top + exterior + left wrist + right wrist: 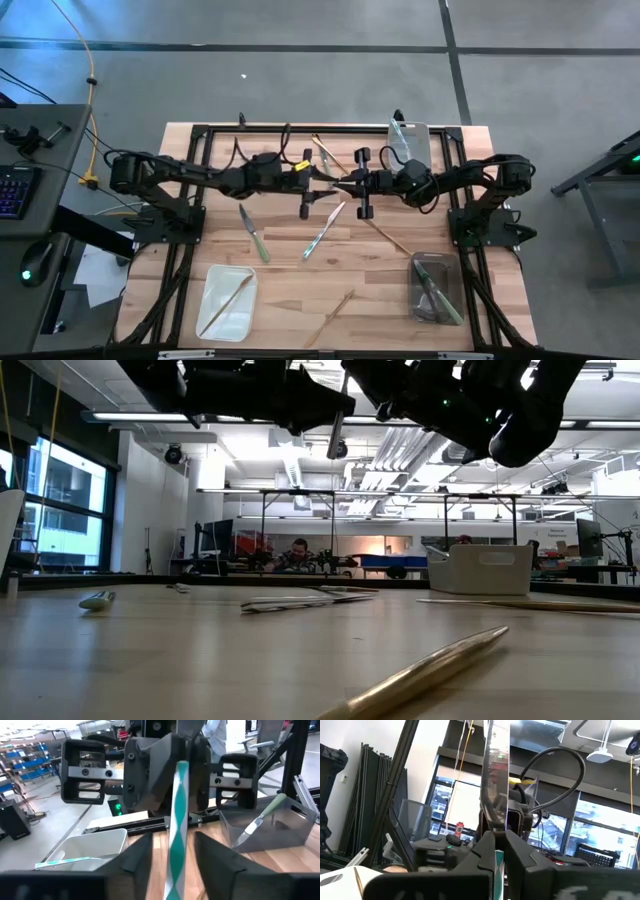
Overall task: Sort silverware by color (type)
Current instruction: Put the blue patterned table knife into the gray bin
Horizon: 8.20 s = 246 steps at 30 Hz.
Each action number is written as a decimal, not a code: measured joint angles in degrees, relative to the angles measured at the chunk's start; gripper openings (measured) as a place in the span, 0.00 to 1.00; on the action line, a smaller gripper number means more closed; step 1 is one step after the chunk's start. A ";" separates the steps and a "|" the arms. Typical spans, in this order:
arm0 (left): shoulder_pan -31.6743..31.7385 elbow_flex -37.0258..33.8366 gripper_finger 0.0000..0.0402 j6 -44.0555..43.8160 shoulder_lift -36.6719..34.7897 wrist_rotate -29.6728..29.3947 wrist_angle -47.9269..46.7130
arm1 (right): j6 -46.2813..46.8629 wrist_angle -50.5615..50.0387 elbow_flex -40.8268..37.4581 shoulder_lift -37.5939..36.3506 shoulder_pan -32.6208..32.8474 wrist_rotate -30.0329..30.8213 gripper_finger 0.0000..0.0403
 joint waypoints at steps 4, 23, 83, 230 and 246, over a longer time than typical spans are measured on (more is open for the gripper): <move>0.75 0.00 0.13 0.11 0.00 3.19 -1.41 | 0.28 -0.32 0.00 0.00 0.00 -0.04 0.00; 4.14 11.32 0.07 13.13 -3.50 -10.55 -41.20 | 3.95 -28.04 -1.70 -13.12 -4.13 10.89 0.27; -6.05 19.41 0.07 37.66 10.62 -57.65 -55.55 | 25.84 -101.82 23.98 -8.78 -6.08 9.37 0.42; -9.63 -38.45 0.00 -34.49 -12.24 -34.97 -12.84 | 38.65 -127.91 57.18 28.54 7.38 39.82 0.00; -9.66 -38.45 0.00 -36.14 -12.24 -34.82 -12.56 | 58.16 -109.44 41.70 25.44 1.88 44.71 0.47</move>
